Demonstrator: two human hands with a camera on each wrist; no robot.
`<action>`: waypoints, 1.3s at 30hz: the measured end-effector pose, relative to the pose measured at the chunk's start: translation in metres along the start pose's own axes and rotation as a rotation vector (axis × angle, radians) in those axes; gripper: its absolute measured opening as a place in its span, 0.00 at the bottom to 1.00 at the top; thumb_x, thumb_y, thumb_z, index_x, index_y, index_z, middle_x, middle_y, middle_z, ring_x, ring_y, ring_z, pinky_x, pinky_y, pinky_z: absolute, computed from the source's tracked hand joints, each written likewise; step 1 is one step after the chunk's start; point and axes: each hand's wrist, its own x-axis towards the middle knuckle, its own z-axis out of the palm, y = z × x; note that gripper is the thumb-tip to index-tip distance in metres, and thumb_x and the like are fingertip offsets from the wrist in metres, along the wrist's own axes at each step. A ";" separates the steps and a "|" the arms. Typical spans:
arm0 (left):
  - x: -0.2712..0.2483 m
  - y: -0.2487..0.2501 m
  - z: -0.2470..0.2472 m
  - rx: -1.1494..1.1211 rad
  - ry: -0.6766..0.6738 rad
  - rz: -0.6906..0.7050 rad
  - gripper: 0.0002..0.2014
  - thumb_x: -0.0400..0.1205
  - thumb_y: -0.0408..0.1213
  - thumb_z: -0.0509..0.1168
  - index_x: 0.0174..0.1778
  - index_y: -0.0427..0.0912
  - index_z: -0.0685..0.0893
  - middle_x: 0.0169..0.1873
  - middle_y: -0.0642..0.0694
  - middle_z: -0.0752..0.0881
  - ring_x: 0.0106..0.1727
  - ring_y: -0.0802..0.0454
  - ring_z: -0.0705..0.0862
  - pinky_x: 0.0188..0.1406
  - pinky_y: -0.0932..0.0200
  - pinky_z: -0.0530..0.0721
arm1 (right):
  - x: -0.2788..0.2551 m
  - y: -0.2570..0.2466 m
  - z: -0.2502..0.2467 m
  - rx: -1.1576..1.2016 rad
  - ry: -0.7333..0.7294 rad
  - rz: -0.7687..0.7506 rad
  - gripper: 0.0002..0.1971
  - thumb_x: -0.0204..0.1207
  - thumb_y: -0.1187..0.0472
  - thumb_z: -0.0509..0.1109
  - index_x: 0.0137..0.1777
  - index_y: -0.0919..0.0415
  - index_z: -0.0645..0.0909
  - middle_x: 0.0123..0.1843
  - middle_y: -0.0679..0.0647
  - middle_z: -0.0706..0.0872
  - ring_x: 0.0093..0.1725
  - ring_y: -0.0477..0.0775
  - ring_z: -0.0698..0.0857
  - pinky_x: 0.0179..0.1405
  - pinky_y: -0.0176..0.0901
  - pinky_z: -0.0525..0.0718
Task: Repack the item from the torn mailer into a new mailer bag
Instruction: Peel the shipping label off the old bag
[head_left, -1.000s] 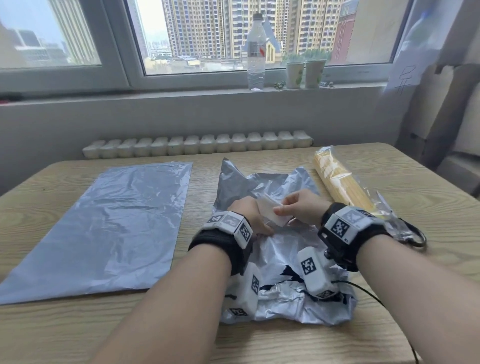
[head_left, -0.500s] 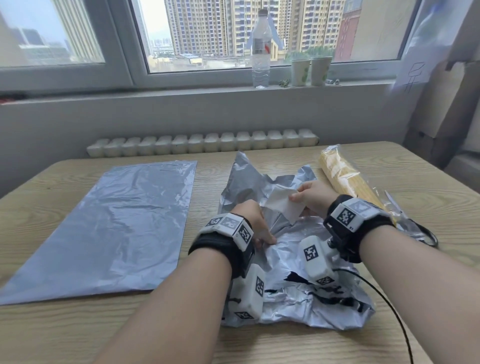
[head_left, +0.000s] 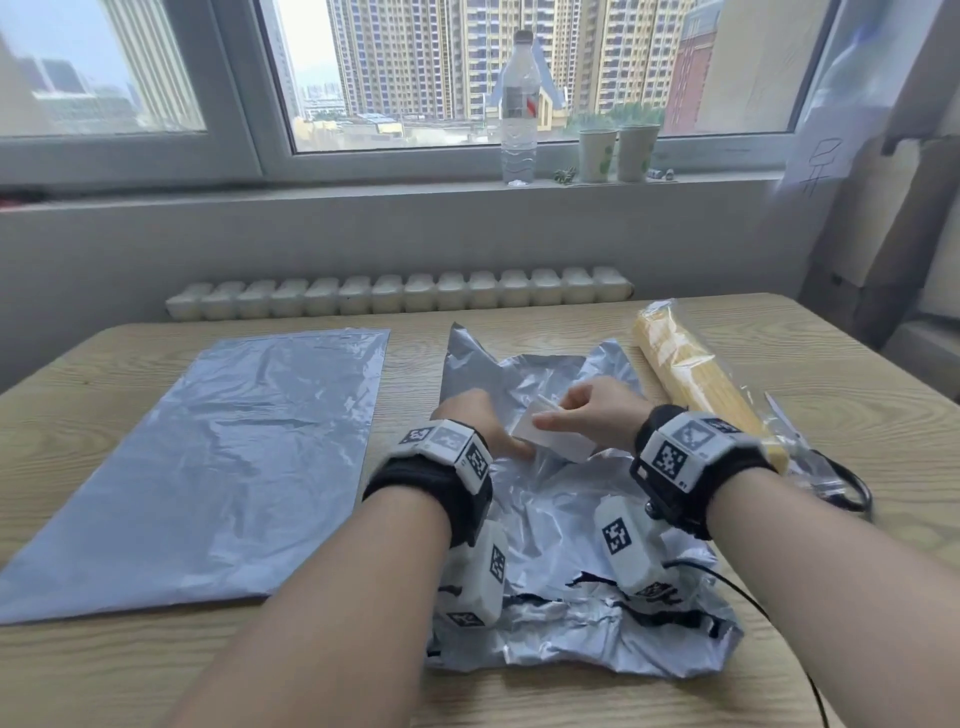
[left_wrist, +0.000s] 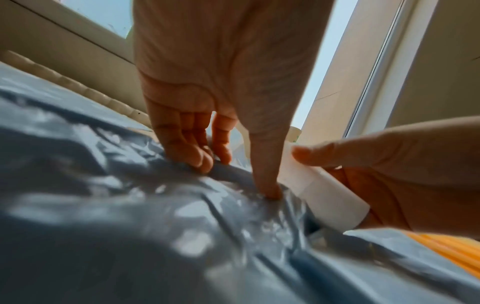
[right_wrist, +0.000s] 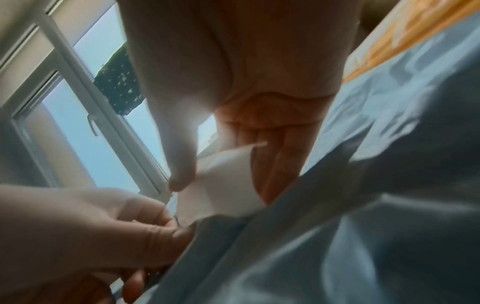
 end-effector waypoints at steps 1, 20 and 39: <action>0.001 -0.002 0.002 0.007 -0.006 0.003 0.23 0.63 0.56 0.78 0.43 0.42 0.85 0.36 0.40 0.86 0.40 0.47 0.87 0.26 0.59 0.76 | 0.003 0.000 0.002 -0.008 0.011 -0.011 0.14 0.70 0.50 0.78 0.37 0.61 0.81 0.33 0.55 0.83 0.32 0.51 0.83 0.27 0.41 0.82; 0.011 -0.007 0.007 0.076 -0.092 -0.034 0.33 0.69 0.58 0.77 0.62 0.39 0.82 0.48 0.46 0.84 0.50 0.47 0.83 0.48 0.58 0.78 | 0.028 0.023 0.005 0.218 0.177 0.115 0.12 0.74 0.54 0.74 0.39 0.62 0.80 0.45 0.66 0.86 0.46 0.65 0.87 0.54 0.65 0.84; 0.017 0.032 -0.009 -0.244 -0.012 -0.043 0.07 0.57 0.33 0.67 0.29 0.38 0.85 0.26 0.44 0.81 0.28 0.48 0.80 0.30 0.60 0.80 | 0.000 0.009 -0.012 0.421 0.060 0.194 0.05 0.79 0.64 0.65 0.49 0.67 0.78 0.44 0.62 0.79 0.42 0.59 0.81 0.33 0.47 0.84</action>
